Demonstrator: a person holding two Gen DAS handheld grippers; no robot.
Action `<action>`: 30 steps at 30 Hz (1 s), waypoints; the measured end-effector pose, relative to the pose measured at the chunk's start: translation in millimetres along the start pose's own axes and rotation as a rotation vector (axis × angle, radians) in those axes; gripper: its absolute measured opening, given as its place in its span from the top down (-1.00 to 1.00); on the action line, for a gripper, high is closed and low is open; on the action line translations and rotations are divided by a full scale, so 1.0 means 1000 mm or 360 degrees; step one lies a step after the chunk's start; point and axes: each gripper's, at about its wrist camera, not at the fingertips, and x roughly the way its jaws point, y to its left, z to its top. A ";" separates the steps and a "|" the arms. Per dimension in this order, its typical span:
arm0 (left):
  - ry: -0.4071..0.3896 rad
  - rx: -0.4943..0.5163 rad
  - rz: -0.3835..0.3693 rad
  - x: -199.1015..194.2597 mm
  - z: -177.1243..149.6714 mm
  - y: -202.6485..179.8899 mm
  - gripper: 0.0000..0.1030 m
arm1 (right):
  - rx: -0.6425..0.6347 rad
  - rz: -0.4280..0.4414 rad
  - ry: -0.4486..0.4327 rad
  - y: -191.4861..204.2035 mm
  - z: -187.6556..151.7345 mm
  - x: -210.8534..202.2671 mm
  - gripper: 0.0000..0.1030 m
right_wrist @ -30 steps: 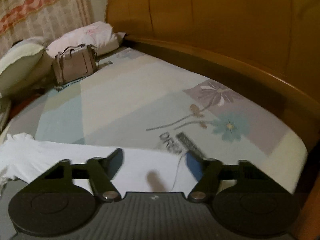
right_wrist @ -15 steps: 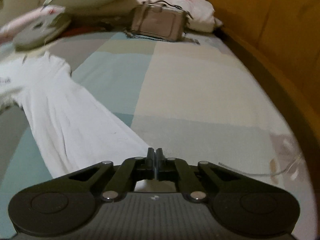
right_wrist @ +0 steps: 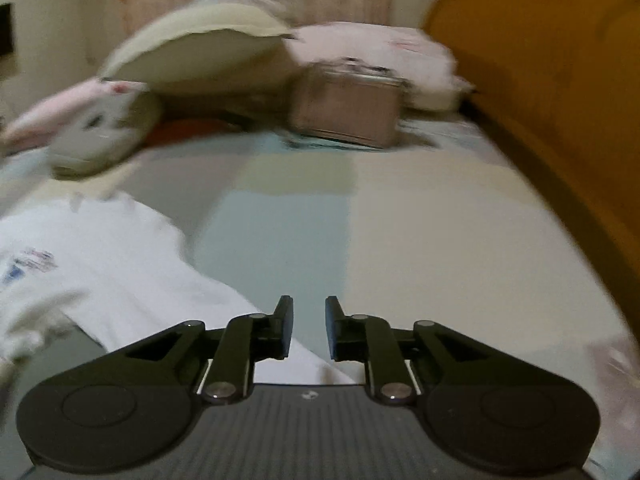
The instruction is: Fold clothes
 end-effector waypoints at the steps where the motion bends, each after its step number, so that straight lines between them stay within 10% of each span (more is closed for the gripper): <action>1: 0.0002 -0.0010 0.0001 0.000 0.000 0.003 -0.79 | -0.0023 0.0028 0.0019 0.010 0.005 0.014 0.56; 5: 0.0028 -0.0040 0.0016 0.004 -0.004 0.013 -0.79 | -0.0114 0.0051 0.0130 0.045 0.017 0.072 0.14; 11: 0.0036 -0.0086 0.0023 0.013 -0.012 0.028 -0.79 | -0.0307 -0.0015 0.0118 0.076 -0.006 0.091 0.16; 13: 0.0036 -0.0089 0.0014 0.016 -0.013 0.029 -0.79 | -0.0337 -0.0041 0.0106 0.078 -0.007 0.088 0.94; 18: 0.0018 -0.0119 0.0019 0.014 -0.015 0.032 -0.79 | -0.0332 -0.0236 0.0046 0.081 0.001 0.094 0.98; 25: -0.0027 -0.0103 0.0019 0.001 -0.014 0.030 -0.79 | -0.0046 -0.0053 -0.0003 0.080 0.004 0.045 0.62; 30: -0.0050 -0.0087 0.0008 -0.008 -0.014 0.024 -0.79 | -0.0028 -0.0176 0.0169 0.087 -0.045 0.021 0.26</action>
